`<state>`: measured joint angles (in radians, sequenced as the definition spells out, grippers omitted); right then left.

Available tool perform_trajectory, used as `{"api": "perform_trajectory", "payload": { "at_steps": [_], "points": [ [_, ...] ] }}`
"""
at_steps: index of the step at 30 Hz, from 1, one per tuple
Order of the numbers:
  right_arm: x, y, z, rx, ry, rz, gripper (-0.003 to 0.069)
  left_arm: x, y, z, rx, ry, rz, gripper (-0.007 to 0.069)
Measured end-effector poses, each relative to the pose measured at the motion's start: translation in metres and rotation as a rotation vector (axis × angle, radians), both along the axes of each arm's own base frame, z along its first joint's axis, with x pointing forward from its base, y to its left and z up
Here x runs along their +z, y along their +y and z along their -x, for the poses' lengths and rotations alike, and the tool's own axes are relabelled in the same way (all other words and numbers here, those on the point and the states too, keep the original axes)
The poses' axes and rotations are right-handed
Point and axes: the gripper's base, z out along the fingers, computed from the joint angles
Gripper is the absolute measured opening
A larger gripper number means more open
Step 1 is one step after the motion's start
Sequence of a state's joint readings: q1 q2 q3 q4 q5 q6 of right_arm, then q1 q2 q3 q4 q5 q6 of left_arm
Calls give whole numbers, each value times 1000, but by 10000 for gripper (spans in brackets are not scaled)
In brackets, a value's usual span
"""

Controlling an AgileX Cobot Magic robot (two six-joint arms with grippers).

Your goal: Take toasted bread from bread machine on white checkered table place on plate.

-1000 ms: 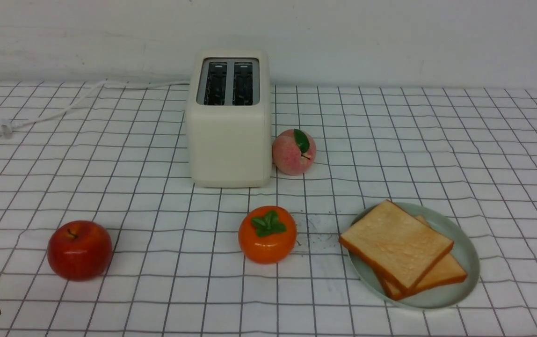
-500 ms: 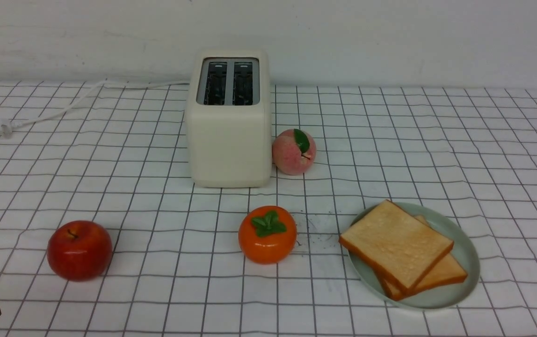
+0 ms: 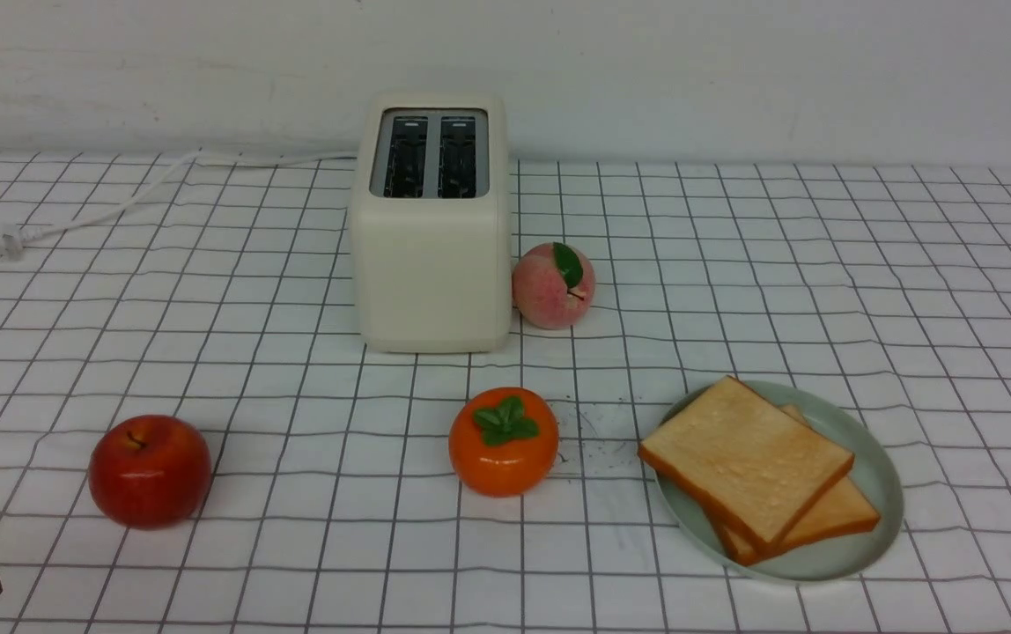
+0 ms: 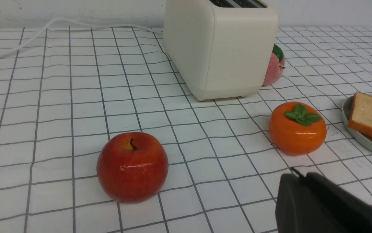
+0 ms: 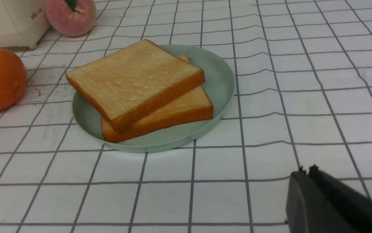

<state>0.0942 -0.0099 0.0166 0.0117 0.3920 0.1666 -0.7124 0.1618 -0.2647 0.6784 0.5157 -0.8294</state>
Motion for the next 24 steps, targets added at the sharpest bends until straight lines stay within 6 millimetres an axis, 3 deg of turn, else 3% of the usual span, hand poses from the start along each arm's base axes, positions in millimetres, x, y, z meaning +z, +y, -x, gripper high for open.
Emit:
{"api": "perform_trajectory", "payload": {
  "at_steps": [11,15,19,24],
  "points": [
    [0,0,0,0,0,-1,3,0,0,0,3,-3,-7,22],
    [0,0,0,0,0,-1,3,-2,-5,3,-44,51,83,2],
    [0,0,0,0,0,-1,6,-1,-12,6,-138,-9,73,-13],
    [0,0,0,0,0,-1,11,-1,-12,4,-76,-77,84,-13]
  ]
}}
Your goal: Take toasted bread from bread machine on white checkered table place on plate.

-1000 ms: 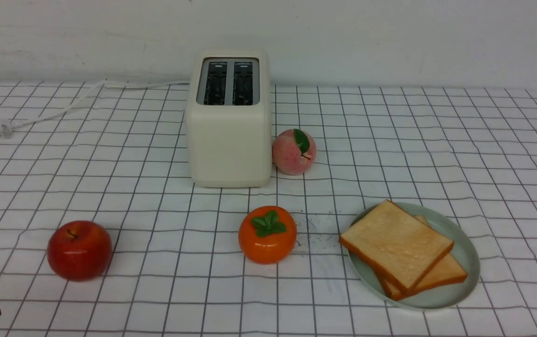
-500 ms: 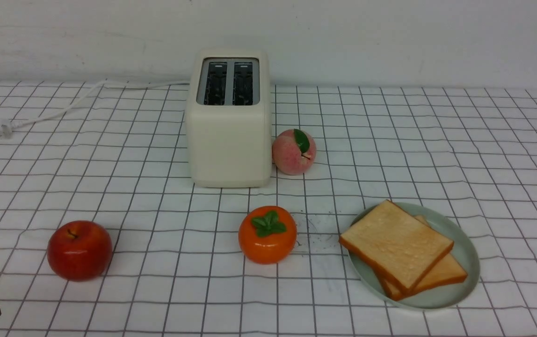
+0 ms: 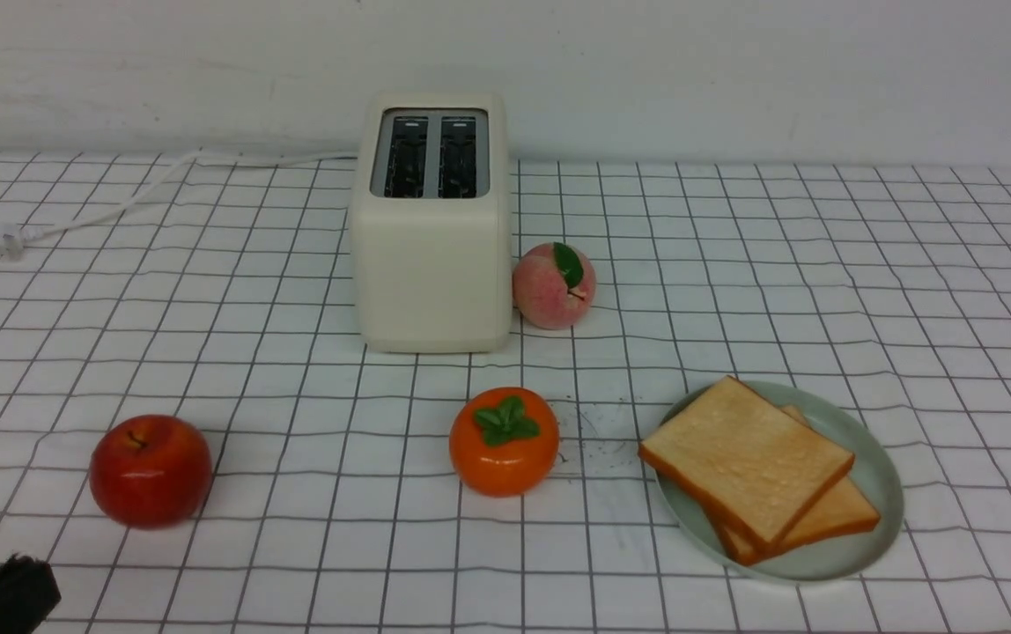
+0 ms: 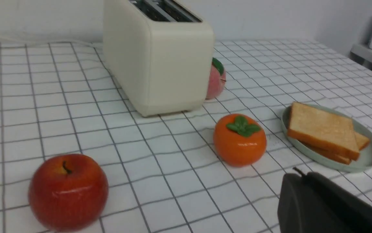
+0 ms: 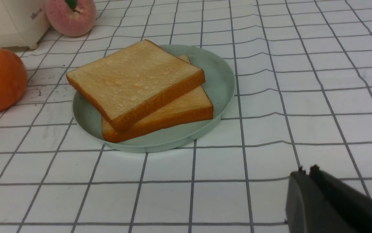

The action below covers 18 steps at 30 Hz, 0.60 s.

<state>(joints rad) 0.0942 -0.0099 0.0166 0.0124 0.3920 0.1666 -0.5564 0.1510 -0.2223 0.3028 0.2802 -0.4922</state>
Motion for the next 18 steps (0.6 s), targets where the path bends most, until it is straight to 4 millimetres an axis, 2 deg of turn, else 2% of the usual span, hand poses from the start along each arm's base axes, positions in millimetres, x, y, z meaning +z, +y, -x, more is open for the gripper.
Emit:
{"api": "perform_trajectory", "payload": {
  "at_steps": [4,6,10,15,18],
  "points": [
    [0,0,0,0,0,0,13,-11,7,-6,169,-10,50,-13],
    [0,0,0,0,0,0,14,-23,14,-10,306,-1,96,-13],
    [0,0,0,0,0,0,19,-40,24,-12,456,26,135,-13],
    [0,0,0,0,0,0,25,-67,26,-3,498,62,120,-13],
    [0,0,0,0,-1,1,31,-80,26,2,504,174,92,-13]
  ]
}}
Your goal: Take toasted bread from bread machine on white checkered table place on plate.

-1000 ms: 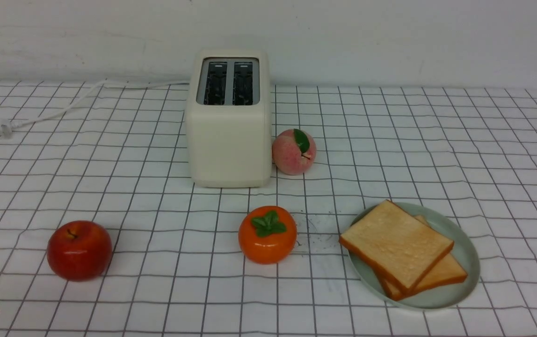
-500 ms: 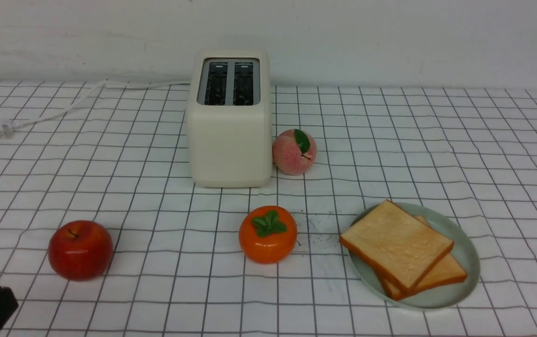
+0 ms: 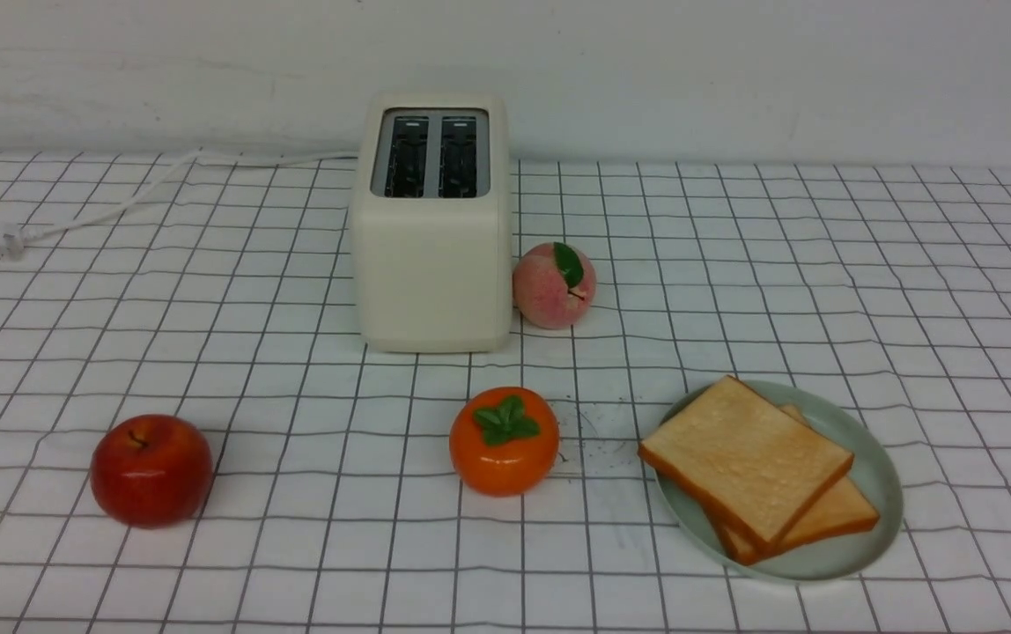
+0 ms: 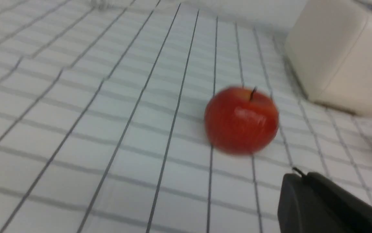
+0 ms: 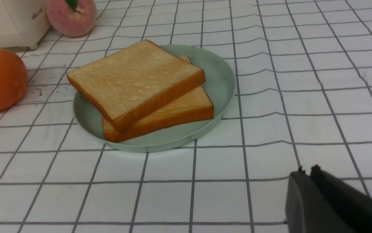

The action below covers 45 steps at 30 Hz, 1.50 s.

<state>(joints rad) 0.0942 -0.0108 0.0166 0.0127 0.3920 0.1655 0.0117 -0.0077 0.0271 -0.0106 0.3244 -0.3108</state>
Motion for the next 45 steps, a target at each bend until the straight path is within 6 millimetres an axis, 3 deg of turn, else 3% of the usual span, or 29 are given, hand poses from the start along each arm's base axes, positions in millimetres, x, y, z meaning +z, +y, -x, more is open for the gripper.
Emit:
{"api": "perform_trajectory", "payload": {
  "at_steps": [3,45],
  "points": [
    [0,0,0,0,-1,-2,34,-6,0,2,-1,58,1,-13],
    [0,0,0,0,0,-2,87,-6,0,2,0,63,-1,-13]
  ]
}}
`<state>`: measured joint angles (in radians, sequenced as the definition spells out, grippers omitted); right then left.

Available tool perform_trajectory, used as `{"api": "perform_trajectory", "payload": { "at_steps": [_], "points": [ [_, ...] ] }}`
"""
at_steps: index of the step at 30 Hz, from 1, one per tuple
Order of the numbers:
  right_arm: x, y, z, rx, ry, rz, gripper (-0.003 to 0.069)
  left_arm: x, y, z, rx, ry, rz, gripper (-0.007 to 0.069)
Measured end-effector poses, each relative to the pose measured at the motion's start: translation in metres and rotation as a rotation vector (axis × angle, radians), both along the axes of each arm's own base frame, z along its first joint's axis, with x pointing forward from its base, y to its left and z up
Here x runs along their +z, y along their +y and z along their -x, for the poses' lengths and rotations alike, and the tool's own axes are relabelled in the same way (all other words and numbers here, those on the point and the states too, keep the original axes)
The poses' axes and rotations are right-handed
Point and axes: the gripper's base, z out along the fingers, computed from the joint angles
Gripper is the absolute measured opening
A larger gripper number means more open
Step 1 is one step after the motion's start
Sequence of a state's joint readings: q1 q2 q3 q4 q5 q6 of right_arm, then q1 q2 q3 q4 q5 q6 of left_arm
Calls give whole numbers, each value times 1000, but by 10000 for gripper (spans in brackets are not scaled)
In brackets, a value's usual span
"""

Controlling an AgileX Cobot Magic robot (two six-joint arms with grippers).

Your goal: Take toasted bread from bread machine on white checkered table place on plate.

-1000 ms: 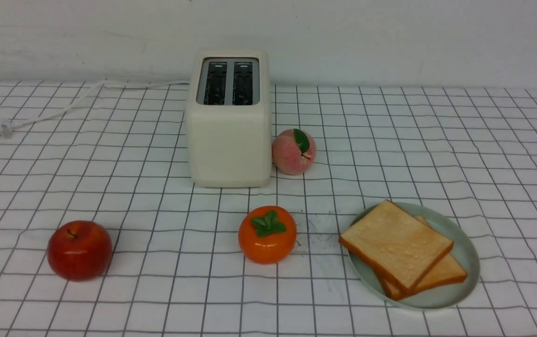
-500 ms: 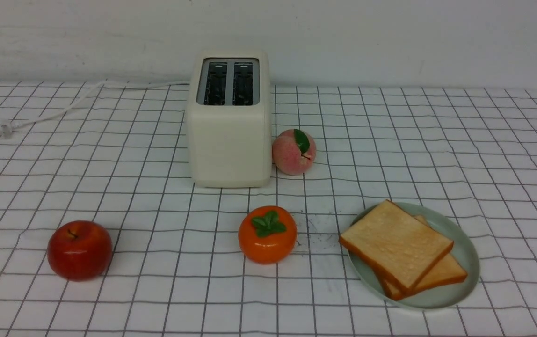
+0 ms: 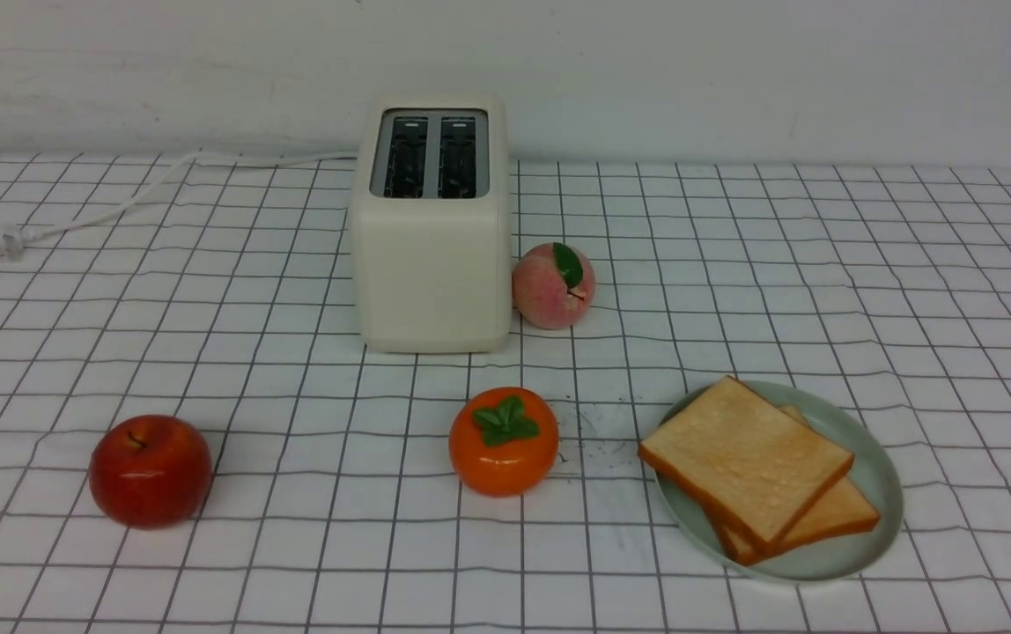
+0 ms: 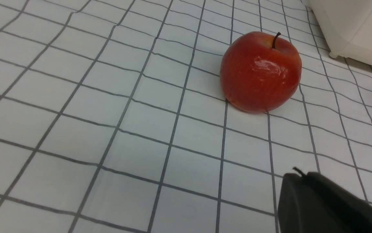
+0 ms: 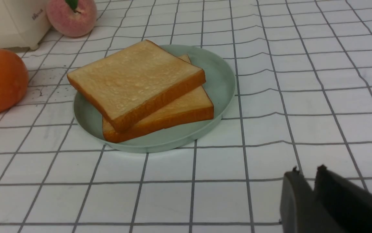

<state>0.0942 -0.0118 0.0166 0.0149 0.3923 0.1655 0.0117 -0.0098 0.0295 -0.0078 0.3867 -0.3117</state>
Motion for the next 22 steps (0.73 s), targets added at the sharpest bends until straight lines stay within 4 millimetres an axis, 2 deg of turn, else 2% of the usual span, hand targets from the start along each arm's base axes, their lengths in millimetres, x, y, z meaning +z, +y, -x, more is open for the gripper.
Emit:
{"api": "perform_trajectory", "payload": {
  "at_steps": [22],
  "points": [
    [0,0,0,0,0,0,113,0,0,0,0,0,0,-9]
  ]
}}
